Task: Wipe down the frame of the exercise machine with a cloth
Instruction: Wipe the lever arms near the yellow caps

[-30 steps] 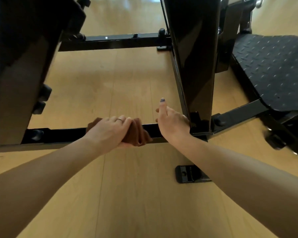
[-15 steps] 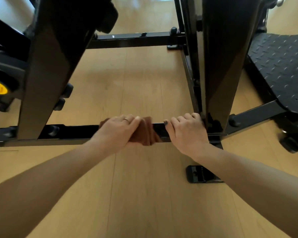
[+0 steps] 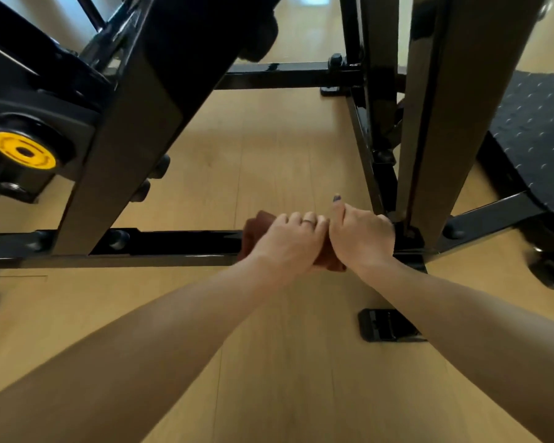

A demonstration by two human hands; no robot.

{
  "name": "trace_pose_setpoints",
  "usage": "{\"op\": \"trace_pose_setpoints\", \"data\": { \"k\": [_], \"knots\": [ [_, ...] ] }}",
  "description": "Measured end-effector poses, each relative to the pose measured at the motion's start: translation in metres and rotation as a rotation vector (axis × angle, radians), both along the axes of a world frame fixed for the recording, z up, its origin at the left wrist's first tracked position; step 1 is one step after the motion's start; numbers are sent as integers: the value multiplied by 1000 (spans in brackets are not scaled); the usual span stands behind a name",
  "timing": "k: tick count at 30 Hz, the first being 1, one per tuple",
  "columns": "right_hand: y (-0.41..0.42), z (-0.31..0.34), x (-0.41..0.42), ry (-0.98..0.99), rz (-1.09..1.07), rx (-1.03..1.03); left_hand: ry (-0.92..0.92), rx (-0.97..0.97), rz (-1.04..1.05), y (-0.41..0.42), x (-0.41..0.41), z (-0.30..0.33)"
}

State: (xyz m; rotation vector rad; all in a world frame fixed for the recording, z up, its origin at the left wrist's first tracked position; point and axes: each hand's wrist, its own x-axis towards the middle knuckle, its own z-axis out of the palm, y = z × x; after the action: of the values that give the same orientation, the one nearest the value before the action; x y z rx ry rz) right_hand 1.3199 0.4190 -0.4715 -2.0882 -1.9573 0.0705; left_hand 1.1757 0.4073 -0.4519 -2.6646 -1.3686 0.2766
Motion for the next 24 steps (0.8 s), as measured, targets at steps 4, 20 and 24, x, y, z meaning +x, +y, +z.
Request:
{"op": "trace_pose_setpoints", "data": {
  "k": [4,20,24],
  "knots": [
    [-6,0,-1,-140,41,68,6,84,-60,5,-5,-7],
    [2,4,-38,89,346,-198,153,-16,229,-20,-166,19],
    [6,-1,-35,346,185,-177,56,19,117,-13,-70,9]
  ]
}}
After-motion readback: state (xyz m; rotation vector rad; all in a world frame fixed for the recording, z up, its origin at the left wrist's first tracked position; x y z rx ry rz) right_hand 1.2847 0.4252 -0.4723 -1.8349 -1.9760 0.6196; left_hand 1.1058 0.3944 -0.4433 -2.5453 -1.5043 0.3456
